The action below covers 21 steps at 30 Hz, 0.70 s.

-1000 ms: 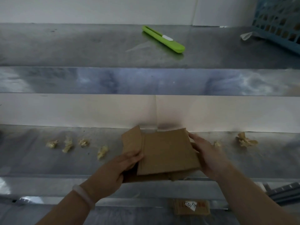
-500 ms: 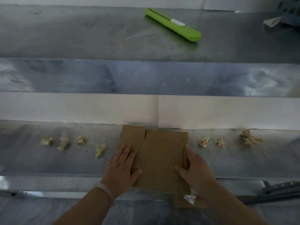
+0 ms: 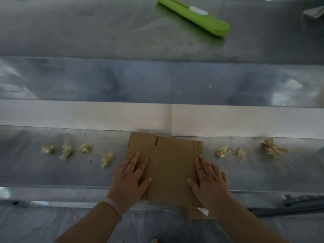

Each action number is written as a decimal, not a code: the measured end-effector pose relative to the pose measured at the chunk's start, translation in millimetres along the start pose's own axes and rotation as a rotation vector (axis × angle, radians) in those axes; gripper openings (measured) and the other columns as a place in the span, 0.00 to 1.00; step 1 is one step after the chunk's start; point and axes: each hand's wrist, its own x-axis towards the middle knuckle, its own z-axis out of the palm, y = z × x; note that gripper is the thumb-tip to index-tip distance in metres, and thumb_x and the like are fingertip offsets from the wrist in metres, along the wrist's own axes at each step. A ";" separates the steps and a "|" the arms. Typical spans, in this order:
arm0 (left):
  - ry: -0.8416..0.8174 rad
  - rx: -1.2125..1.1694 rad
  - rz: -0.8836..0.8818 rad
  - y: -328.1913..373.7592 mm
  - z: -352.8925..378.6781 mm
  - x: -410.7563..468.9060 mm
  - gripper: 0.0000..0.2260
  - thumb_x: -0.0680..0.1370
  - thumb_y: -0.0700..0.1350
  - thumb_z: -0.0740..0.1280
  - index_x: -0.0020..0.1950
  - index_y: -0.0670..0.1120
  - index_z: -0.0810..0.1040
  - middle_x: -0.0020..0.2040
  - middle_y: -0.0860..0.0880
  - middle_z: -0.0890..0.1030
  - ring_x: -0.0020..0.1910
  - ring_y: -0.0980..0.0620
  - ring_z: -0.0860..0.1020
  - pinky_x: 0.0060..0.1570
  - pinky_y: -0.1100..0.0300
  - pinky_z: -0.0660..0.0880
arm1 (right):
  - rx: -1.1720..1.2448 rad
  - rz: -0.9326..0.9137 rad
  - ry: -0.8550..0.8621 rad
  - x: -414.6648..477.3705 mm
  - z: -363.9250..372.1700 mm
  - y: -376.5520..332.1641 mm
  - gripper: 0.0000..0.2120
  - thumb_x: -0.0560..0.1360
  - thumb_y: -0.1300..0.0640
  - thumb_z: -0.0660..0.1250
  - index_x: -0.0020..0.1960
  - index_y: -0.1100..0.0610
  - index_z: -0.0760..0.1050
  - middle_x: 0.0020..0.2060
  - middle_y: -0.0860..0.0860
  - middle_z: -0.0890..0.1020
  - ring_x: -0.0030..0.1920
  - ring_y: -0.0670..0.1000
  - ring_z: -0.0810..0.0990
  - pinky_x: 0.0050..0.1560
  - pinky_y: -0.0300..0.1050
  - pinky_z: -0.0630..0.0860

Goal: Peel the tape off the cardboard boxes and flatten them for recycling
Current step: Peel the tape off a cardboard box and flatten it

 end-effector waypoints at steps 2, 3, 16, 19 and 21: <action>0.058 -0.137 -0.033 -3.0 -0.2 -2.6 0.22 0.80 0.59 0.56 0.73 0.57 0.65 0.77 0.53 0.58 0.74 0.49 0.59 0.72 0.55 0.56 | 0.048 0.012 -0.003 -2.3 -1.3 1.3 0.37 0.77 0.32 0.48 0.79 0.48 0.41 0.77 0.44 0.45 0.74 0.52 0.50 0.74 0.53 0.52; 0.106 -0.174 -0.058 -2.6 -1.4 -7.3 0.20 0.79 0.56 0.61 0.71 0.55 0.70 0.74 0.52 0.64 0.71 0.49 0.63 0.70 0.54 0.60 | 0.096 0.027 0.016 -5.2 -1.4 1.9 0.37 0.77 0.33 0.50 0.79 0.48 0.45 0.77 0.45 0.50 0.74 0.52 0.53 0.73 0.52 0.54; 0.124 -0.719 -0.782 34.8 12.0 -81.1 0.31 0.69 0.55 0.75 0.66 0.43 0.69 0.59 0.44 0.77 0.51 0.47 0.76 0.44 0.59 0.71 | 0.698 0.236 -0.057 -47.8 -8.6 29.3 0.12 0.72 0.43 0.71 0.46 0.43 0.69 0.41 0.37 0.74 0.39 0.38 0.73 0.32 0.35 0.67; 0.201 -0.766 -0.791 42.8 10.2 -106.2 0.30 0.68 0.55 0.76 0.65 0.46 0.69 0.52 0.49 0.77 0.43 0.53 0.75 0.38 0.63 0.71 | 0.737 0.217 -0.080 -57.2 -9.8 32.6 0.11 0.71 0.43 0.72 0.43 0.44 0.70 0.43 0.39 0.77 0.41 0.40 0.74 0.33 0.36 0.67; 0.286 -0.774 -0.792 45.5 3.0 -122.3 0.28 0.68 0.53 0.77 0.62 0.46 0.70 0.47 0.53 0.75 0.40 0.59 0.74 0.34 0.67 0.70 | 0.737 0.173 -0.080 -61.6 -13.1 26.3 0.11 0.71 0.41 0.71 0.46 0.43 0.71 0.44 0.39 0.77 0.42 0.40 0.75 0.34 0.36 0.67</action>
